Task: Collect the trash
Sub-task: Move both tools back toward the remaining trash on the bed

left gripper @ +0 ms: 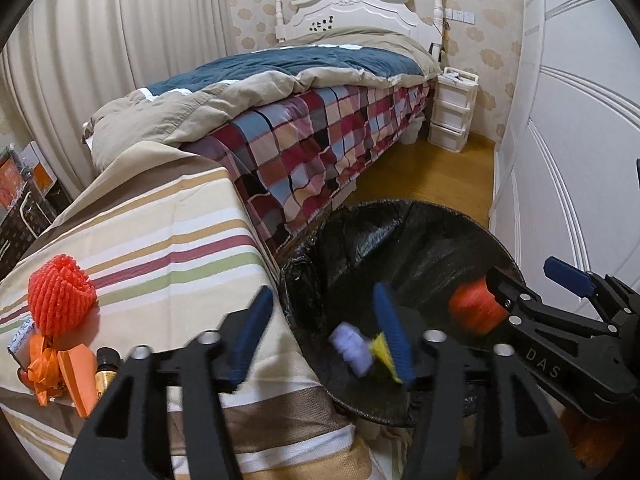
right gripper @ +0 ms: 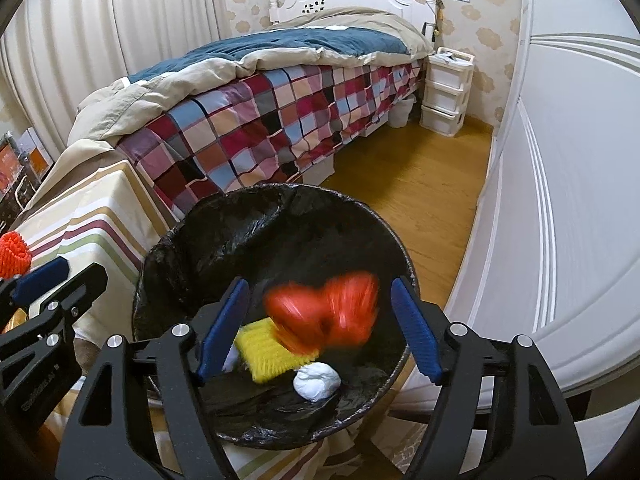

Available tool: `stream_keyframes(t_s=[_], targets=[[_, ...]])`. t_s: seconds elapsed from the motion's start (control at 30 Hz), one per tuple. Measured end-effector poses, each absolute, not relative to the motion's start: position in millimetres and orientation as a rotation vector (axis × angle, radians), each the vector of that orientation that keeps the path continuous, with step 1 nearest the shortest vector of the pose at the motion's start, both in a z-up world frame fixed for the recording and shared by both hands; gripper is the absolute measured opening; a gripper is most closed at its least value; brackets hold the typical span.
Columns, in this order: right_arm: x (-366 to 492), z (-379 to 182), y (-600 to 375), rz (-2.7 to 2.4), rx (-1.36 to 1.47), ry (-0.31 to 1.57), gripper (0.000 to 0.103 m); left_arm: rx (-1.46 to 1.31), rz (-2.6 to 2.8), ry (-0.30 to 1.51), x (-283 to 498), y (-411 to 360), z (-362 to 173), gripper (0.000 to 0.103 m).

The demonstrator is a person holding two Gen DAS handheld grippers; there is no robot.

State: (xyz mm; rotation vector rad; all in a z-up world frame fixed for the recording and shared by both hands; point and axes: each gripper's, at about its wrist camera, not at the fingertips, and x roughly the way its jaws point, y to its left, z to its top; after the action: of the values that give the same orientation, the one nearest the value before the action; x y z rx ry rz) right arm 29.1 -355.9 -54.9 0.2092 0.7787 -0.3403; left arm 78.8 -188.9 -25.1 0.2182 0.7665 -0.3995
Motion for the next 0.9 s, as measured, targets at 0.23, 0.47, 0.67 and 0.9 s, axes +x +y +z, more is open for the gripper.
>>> stream_keyframes(t_s=[0.23,0.47,0.67,0.9], targets=[[24,-49,-352,-0.351,0.198,0.769,0.073,0.208,-0.383,0.746,75,-181,-17,0.071],[15,-39,-334,-0.324,0.193,0.755,0.073,0.178,-0.343,0.740,65,-153,-6,0.075],[7,-33,-305,-0.261,0.199,0.749,0.073,0.145,-0.288,0.742,57,-114,-1,0.076],[4,-30,-260,-0.166,0.189,0.756,0.073,0.113,-0.198,0.759,45,-61,-4,0.076]])
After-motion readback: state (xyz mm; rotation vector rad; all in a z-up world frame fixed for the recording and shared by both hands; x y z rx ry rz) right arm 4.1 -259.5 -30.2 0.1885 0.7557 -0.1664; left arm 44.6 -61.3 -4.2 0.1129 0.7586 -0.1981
